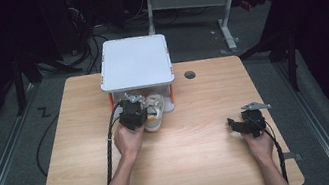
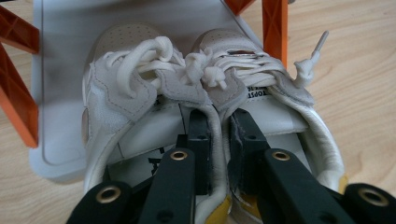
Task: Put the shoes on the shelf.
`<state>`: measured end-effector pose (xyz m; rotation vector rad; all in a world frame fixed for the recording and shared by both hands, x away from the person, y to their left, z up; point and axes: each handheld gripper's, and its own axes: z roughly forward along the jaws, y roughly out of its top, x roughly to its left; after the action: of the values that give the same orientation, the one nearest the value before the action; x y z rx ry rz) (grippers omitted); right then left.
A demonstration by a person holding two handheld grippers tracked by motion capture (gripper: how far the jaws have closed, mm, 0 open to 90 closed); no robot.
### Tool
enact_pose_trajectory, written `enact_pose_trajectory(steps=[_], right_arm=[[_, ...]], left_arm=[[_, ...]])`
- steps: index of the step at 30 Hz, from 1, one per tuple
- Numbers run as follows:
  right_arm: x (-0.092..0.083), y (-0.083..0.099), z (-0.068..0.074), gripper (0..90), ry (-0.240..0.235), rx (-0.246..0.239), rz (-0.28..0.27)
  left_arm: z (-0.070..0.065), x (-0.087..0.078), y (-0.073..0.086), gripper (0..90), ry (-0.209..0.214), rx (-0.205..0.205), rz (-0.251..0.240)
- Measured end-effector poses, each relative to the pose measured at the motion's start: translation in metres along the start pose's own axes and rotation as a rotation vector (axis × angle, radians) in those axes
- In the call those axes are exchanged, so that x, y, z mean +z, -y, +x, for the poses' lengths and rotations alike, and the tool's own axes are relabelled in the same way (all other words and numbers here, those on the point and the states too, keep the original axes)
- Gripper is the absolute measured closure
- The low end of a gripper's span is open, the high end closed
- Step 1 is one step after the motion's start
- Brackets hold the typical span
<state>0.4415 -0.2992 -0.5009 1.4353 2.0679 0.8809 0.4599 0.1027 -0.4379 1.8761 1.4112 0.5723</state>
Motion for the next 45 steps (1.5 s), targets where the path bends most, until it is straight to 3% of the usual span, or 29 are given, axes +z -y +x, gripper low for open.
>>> enact_pose_trajectory(steps=[7,12,14,17,23,24,27,34,39,45], right_arm=[[0.000,0.000,0.000,33.5,0.000,0.000,0.000],[0.000,0.000,0.000,33.4,0.000,-0.001,0.000],[0.000,0.000,0.000,33.4,0.000,0.000,0.000],[0.000,0.000,0.000,33.4,0.000,0.000,0.000],[0.000,0.000,0.000,33.4,0.000,-0.001,0.000],[0.000,0.000,0.000,33.4,0.000,-0.001,0.000],[0.000,0.000,0.000,33.4,0.000,-0.002,0.000],[0.000,0.000,0.000,33.4,-0.001,-0.002,0.000],[0.001,-0.001,0.001,33.4,0.001,0.000,0.000],[0.002,-0.001,0.001,34.7,0.001,-0.003,-0.002]], left_arm=[[0.002,0.014,0.002,79.3,-0.027,-0.027,-0.010],[0.007,0.020,0.003,77.2,-0.023,-0.045,-0.014],[0.008,0.021,0.003,71.6,-0.007,-0.037,-0.015],[0.003,0.021,0.004,65.3,-0.033,0.013,-0.024],[0.003,0.017,0.003,51.4,-0.028,0.003,-0.032],[0.003,0.016,0.002,46.0,-0.017,-0.003,-0.034],[0.003,0.011,0.001,41.1,-0.012,-0.022,-0.045],[-0.002,-0.006,-0.003,32.9,-0.013,0.004,-0.085],[-0.004,-0.021,-0.003,24.1,-0.036,0.018,-0.064],[-0.004,-0.043,0.012,15.7,-0.019,0.005,-0.063]])
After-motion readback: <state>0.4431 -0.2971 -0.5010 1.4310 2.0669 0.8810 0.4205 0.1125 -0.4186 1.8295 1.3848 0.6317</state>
